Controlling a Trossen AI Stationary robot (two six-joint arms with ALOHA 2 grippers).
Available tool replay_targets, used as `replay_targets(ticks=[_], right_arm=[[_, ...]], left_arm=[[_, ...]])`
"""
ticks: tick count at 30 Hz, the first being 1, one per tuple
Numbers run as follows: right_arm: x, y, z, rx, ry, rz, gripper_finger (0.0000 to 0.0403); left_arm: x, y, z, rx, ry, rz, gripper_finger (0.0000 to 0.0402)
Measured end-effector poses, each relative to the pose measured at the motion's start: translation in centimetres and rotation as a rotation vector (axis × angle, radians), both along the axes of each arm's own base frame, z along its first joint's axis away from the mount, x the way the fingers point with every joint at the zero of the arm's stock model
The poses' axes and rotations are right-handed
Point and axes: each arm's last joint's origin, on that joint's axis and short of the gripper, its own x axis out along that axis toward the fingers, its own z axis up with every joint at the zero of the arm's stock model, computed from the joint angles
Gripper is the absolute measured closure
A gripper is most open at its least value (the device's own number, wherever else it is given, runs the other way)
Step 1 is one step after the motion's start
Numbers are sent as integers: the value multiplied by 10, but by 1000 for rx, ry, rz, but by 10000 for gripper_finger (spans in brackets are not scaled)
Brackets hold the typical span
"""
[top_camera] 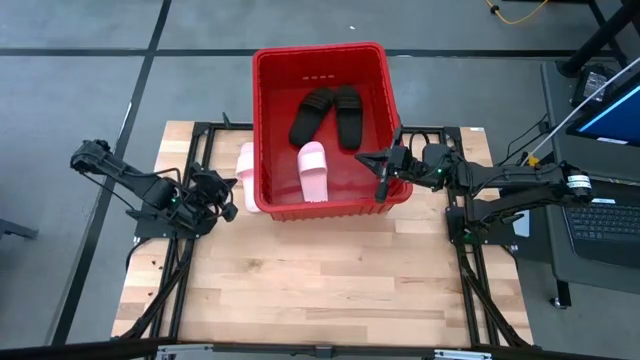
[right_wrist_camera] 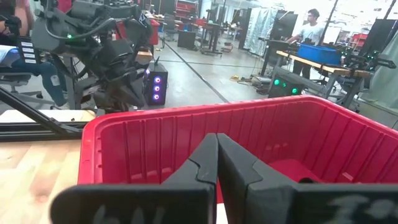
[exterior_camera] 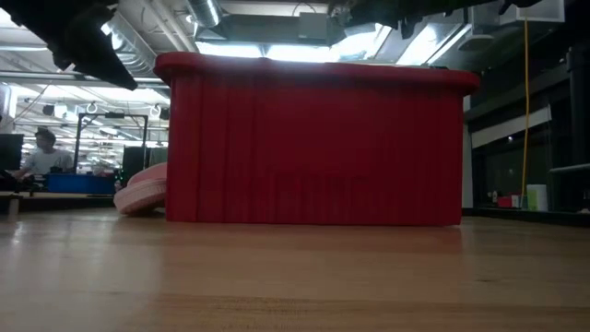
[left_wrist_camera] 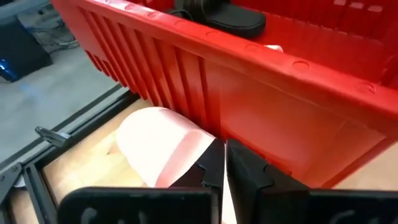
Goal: Pick and place slides into bin
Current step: Put the pink slide in the red bin
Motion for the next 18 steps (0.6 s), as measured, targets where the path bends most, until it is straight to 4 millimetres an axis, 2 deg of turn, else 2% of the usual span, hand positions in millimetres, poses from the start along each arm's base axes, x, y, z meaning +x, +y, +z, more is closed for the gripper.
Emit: replay_targets(ticks=[7, 18], right_arm=[[0, -1, 0, -1, 4, -6, 392], [-1, -1, -7, 5, 70, -6, 392]], left_arm=[[1, 2, 0, -22, -5, 25, 351], [7, 14, -3, 105, 198, 19, 275]])
